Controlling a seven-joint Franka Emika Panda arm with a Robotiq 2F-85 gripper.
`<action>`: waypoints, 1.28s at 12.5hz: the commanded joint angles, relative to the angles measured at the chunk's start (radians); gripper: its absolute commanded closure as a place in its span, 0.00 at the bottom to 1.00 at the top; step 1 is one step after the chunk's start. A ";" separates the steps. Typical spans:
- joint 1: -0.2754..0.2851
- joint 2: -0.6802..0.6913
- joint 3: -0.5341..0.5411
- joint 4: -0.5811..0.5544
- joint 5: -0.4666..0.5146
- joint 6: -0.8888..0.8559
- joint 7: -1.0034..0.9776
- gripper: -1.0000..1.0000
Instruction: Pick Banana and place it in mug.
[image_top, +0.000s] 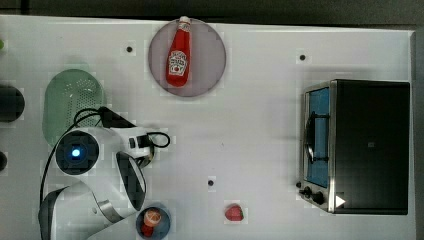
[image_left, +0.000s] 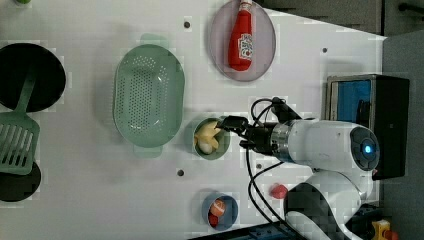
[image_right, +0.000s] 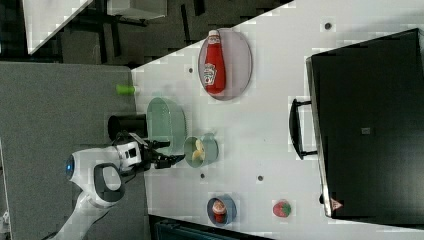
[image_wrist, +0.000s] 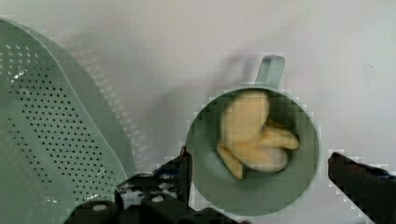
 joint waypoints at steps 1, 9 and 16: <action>-0.012 -0.055 -0.029 0.047 0.008 -0.038 0.049 0.00; -0.043 -0.322 -0.349 0.296 0.005 -0.602 -0.030 0.00; -0.044 -0.402 -0.500 0.401 -0.002 -0.835 -0.092 0.00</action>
